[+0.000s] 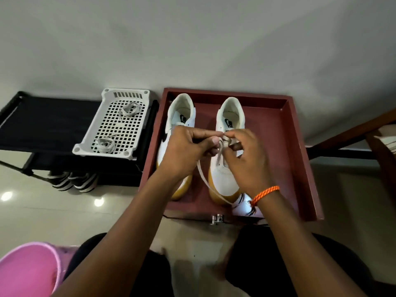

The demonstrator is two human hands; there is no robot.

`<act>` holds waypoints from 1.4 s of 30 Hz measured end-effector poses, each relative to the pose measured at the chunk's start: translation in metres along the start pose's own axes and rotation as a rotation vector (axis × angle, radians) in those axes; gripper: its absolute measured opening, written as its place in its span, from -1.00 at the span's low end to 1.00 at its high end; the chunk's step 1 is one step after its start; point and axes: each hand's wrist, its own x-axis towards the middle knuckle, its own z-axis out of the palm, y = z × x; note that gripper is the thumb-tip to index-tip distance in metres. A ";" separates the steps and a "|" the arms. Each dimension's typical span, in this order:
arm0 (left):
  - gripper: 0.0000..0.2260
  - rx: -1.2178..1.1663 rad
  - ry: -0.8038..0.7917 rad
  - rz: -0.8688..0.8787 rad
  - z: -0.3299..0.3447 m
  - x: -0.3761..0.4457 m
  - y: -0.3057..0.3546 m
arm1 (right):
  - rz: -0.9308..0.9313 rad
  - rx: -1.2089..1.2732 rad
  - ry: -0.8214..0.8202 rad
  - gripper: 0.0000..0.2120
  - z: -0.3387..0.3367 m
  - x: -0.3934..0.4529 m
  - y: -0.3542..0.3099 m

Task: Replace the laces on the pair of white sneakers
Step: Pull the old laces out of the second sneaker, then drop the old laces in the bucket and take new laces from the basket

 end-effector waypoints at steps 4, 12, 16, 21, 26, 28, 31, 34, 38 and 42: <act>-0.85 -0.121 0.109 -0.032 -0.028 -0.015 0.006 | 0.025 0.209 -0.196 -0.65 0.021 -0.023 -0.024; -0.86 -0.023 0.117 -0.083 -0.111 -0.048 0.011 | -0.038 -0.110 -0.393 -0.58 0.074 -0.051 -0.071; -0.90 0.408 0.090 -0.042 -0.158 -0.058 -0.001 | -0.037 -0.494 -0.475 -0.60 0.079 -0.050 -0.100; -0.89 0.239 -0.047 -0.126 -0.211 -0.090 0.000 | -0.068 -0.224 -0.540 -0.67 0.100 -0.041 -0.148; -0.86 0.021 0.079 -0.203 -0.276 -0.144 -0.015 | -0.113 -0.106 -0.619 -0.68 0.170 -0.055 -0.204; -0.86 -0.012 0.139 -0.229 -0.297 -0.165 -0.023 | -0.107 -0.080 -0.642 -0.74 0.201 -0.062 -0.219; -0.84 -0.082 0.288 -0.280 -0.336 -0.208 -0.041 | -0.102 -0.002 -0.722 -0.80 0.257 -0.079 -0.243; -0.81 -0.149 0.443 -0.371 -0.367 -0.253 -0.066 | -0.101 -0.009 -0.832 -0.86 0.308 -0.104 -0.260; -0.84 -0.191 0.623 -0.504 -0.398 -0.307 -0.119 | -0.081 -0.124 -0.952 -0.87 0.378 -0.142 -0.254; -0.82 -0.244 0.814 -0.595 -0.407 -0.348 -0.163 | -0.015 -0.182 -0.998 -0.74 0.432 -0.184 -0.231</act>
